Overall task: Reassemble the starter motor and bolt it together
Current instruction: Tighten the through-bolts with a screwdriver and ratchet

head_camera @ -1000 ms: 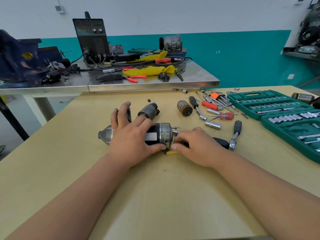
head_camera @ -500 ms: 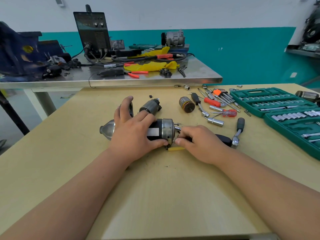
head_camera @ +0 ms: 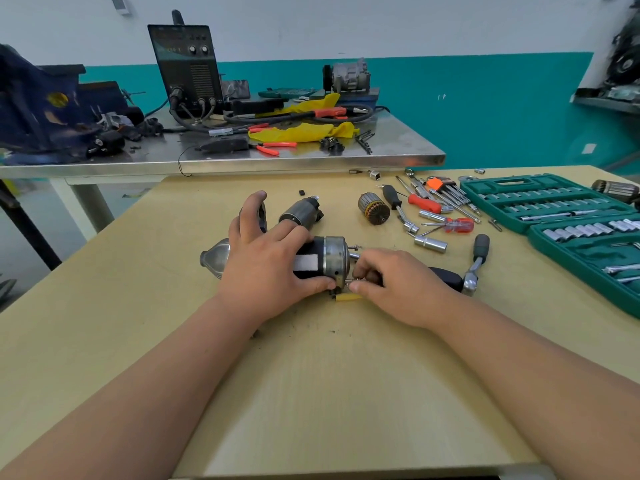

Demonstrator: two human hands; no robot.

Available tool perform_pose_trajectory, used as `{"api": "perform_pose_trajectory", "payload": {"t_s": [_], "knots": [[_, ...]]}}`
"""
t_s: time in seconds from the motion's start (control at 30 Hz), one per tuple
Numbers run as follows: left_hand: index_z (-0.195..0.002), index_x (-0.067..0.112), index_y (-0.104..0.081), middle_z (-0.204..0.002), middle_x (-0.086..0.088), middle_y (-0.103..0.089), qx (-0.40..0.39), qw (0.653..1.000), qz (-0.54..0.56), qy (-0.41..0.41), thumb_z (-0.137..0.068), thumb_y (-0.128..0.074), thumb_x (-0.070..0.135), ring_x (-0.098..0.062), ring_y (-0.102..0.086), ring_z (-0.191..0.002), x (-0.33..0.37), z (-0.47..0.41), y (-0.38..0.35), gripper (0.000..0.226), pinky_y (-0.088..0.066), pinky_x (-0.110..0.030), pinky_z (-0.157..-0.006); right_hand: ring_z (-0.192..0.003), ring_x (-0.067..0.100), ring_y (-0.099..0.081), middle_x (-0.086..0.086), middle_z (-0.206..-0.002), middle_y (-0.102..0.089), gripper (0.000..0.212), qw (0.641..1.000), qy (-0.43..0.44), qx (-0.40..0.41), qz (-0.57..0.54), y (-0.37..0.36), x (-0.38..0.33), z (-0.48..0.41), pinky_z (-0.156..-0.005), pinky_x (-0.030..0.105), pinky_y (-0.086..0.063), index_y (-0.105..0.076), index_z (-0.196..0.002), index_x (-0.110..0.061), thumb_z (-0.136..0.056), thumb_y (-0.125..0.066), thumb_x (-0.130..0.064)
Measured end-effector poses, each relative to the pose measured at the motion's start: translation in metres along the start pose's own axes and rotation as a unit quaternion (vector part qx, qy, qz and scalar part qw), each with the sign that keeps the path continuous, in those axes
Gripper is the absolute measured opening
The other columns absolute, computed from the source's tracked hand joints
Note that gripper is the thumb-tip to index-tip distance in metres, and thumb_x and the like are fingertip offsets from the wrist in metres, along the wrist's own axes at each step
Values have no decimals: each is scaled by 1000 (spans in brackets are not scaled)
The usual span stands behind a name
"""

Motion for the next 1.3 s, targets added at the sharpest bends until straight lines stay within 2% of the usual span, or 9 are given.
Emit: {"api": "perform_pose_trajectory", "payload": {"t_s": [0.17,0.3,0.43,0.53,0.6,0.83,1.0,1.13,1.3], "knots": [[-94,14,-69,-93,5,-68,0,1000,2,1,-57,-68,69,-40,-21,-134,2,0,0,65,-36,-62,-95,-68,5,-47,-14,-71,-51,21,999,16,-22,27,-2,-5,-4,-56,23,-29,-54,-78,-31,-99,-48,-34],[-94,13,-70,-92,5,-69,0,1000,5,5,-57,-68,68,-40,-22,-134,2,0,2,67,-36,-63,-95,-73,5,-51,-14,-79,-55,13,999,6,-37,35,-4,-2,0,-59,23,-36,-59,-87,-29,-94,-56,-39],[-94,13,-70,-92,5,-69,-1,1000,4,3,-57,-67,69,-38,-21,-134,2,0,1,67,-35,-63,-96,-75,16,-54,-2,-79,-61,27,997,19,-55,53,-8,-6,-3,-63,29,-38,-65,-89,-16,-99,-47,-35],[-96,13,-70,-93,5,-68,-11,1000,3,6,-58,-67,69,-42,-22,-135,1,-1,-1,68,-35,-63,-97,-72,8,-50,-10,-79,-55,12,999,0,-31,23,-4,-2,-2,-58,25,-35,-58,-90,-26,-92,-59,-37],[-97,13,-70,-94,5,-68,-17,1000,3,8,-58,-67,70,-44,-22,-135,0,-1,-3,69,-34,-63,-97,-70,3,-47,-14,-78,-51,11,1000,-4,-7,0,-1,0,-1,-57,22,-32,-55,-85,-28,-90,-63,-35],[-98,13,-70,-95,5,-69,-21,1000,1,9,-58,-66,71,-46,-23,-135,0,0,-3,70,-33,-63,-98,-74,4,-48,-16,-80,-52,11,998,25,-34,42,-5,-4,-2,-59,22,-33,-55,-86,-32,-95,-55,-38],[-99,14,-70,-96,5,-69,-24,1000,2,7,-58,-66,71,-45,-22,-135,-1,0,-3,70,-34,-63,-97,-79,14,-52,-4,-83,-60,25,997,44,-53,46,-9,-8,-3,-69,31,-41,-66,-90,-16,-99,-49,-32],[-99,15,-70,-95,6,-69,-23,1000,6,1,-60,-64,72,-44,-21,-136,-2,-2,-5,70,-35,-64,-98,-72,2,-48,-16,-81,-51,10,1000,14,-17,19,-1,1,-2,-59,22,-34,-56,-87,-31,-91,-60,-39],[-98,16,-70,-95,8,-69,-4,1000,23,-11,-59,-66,75,-39,-20,-135,-3,-2,-4,71,-36,-64,-96,-68,5,-45,-12,-72,-50,28,997,39,-36,50,-6,-9,-2,-61,30,-31,-51,-74,-24,-100,-45,-34]]}}
Point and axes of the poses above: each hand's wrist, its own z-axis away from the middle knuckle, its own y-axis out of the back of the hand, x = y × z, the point moved 9 cm from there along -z, towards the middle knuckle
